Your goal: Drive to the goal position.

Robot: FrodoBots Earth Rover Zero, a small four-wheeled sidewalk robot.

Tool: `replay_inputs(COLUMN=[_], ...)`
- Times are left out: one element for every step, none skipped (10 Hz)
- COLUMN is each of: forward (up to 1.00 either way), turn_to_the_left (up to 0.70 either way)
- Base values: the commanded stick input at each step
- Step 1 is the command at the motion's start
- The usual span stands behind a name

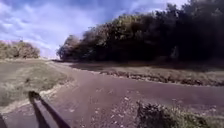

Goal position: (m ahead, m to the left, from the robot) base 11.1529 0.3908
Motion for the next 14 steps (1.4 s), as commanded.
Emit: replay_inputs(forward=[0.70,0.70,0.70,0.70,0.70,0.70,0.70,0.70,0.70,0.70,0.70,0.70,0.70,0.70], turn_to_the_left=[-0.24,-0.26,-0.16,-0.06,0.00,0.00,0.00,0.00,0.00,0.00,0.00,0.00,0.00,0.02])
